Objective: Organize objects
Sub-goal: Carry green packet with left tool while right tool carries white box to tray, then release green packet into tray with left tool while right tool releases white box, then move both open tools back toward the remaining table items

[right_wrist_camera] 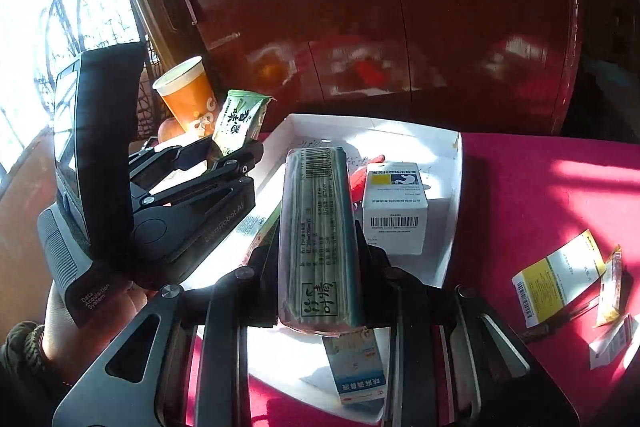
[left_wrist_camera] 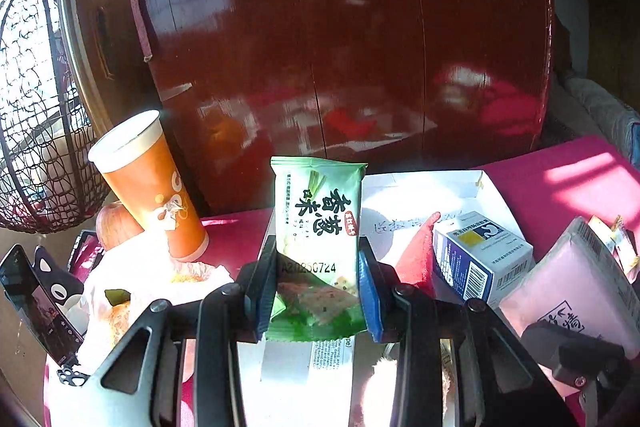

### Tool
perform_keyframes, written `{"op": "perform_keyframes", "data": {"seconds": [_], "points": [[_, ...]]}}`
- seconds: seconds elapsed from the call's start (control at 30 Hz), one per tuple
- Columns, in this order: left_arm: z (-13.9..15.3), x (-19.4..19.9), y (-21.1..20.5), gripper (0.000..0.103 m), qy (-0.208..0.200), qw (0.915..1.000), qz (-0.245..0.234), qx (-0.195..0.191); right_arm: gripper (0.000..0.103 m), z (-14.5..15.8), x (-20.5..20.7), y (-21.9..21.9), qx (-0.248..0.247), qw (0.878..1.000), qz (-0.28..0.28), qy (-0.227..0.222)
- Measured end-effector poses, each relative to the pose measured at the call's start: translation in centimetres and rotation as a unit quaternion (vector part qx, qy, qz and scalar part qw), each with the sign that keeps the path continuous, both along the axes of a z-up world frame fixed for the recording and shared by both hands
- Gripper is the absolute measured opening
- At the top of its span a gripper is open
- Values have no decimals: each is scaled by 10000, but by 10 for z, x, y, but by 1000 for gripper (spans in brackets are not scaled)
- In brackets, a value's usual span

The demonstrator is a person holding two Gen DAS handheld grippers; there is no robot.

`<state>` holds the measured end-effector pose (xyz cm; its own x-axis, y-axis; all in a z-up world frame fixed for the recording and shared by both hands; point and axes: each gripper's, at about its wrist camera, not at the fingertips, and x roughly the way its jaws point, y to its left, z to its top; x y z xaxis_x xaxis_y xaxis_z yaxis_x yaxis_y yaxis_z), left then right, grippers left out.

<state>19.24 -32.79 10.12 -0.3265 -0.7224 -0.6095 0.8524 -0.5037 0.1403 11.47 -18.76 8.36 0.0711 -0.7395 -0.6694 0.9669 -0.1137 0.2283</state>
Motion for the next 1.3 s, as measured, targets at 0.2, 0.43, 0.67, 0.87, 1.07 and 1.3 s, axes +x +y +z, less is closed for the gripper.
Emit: {"op": "perform_keyframes", "data": {"seconds": [0.2, 0.43, 0.67, 0.87, 1.07, 1.3], "points": [[-17, 6, -20, 37, -36, 9996, 211, 201, 26, -19, 12, -17, 261, 9995, -30, 202], [-16, 14, -30, 37, 311, 9983, 359, 329, 27, -27, 22, -27, 277, 9980, -160, 538], [-3, 27, -26, 103, 781, 9934, 826, 165, 91, -23, 15, -16, 65, 9984, -222, 517], [14, 50, -3, 103, 1657, 9815, 944, 176, 99, -16, 9, 9, -125, 9989, -265, 372], [18, 75, 36, 103, 2454, 9634, 1034, 290, 99, -13, -5, 37, -189, 9988, -433, -101], [16, 69, 72, 103, 2658, 9594, 755, 570, 99, -20, -21, 61, -229, 9970, -646, -350]]}}
